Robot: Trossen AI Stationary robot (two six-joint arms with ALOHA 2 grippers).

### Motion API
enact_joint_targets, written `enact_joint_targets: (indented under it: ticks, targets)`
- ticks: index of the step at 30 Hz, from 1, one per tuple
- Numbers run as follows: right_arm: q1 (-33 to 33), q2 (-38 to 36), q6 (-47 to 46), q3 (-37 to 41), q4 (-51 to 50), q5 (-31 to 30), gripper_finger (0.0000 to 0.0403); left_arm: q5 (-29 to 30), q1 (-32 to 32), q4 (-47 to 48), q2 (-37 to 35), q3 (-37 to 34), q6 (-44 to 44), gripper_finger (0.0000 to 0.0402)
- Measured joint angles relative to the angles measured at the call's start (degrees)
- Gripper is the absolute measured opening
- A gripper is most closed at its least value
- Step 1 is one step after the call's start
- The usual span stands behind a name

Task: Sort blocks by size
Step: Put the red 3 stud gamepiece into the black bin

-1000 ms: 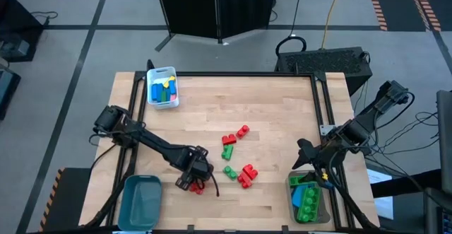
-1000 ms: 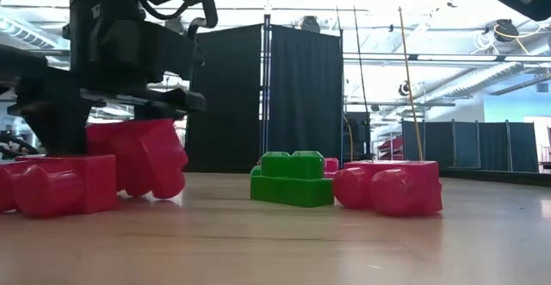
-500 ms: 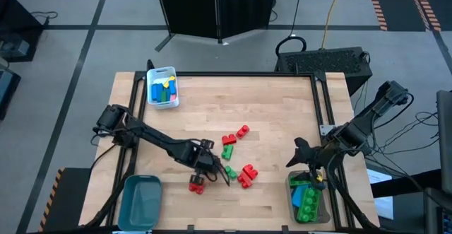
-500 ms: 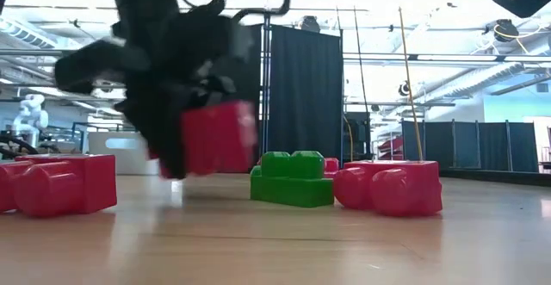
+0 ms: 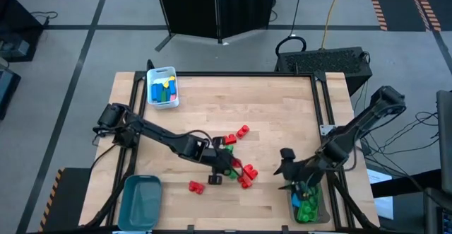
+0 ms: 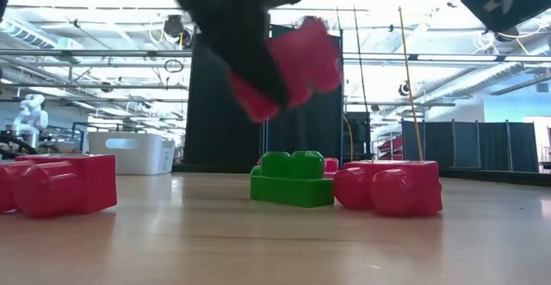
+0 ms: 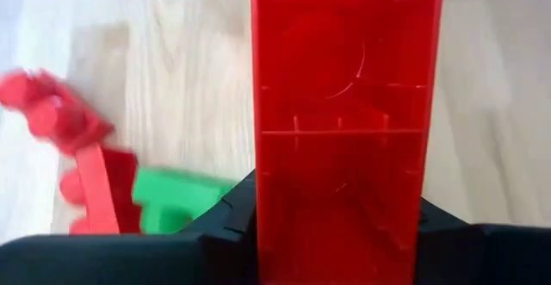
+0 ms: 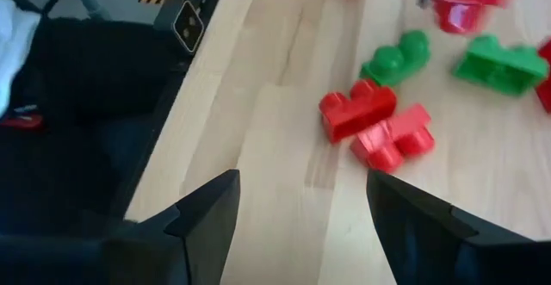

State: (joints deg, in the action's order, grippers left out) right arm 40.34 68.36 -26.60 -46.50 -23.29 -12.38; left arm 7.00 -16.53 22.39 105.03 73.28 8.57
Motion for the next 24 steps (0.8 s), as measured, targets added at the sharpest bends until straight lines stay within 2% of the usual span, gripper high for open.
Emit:
enact_joint_targets:
  ticks: [5,9,11,16,19,24]
  targets:
    - [-1.17,5.36,7.69,0.00,6.69,-5.25,0.0240,-0.02,-0.01,-5.25,0.00,0.08,0.15,0.0124]
    - [-2.99,6.97,10.18,0.00,9.28,-15.84,0.0240,-0.04,-0.04,-8.26,0.00,0.08,0.13,0.0125]
    - [-4.30,6.90,10.82,0.00,10.48,-17.59,0.0240,-0.04,-0.03,-9.28,0.00,0.08,0.16,0.0125]
    - [-6.96,6.64,11.21,0.02,16.14,-15.48,0.0248,0.70,-0.01,-10.12,-0.02,0.08,0.14,0.0126]
    - [-7.77,6.64,11.44,0.02,18.17,-12.93,0.0264,2.09,-0.03,-11.02,-0.02,0.08,0.07,0.0126]
    - [-7.71,6.66,11.84,0.00,19.00,-12.91,0.0299,2.32,-0.03,-13.59,-0.02,0.08,-0.12,0.0126]
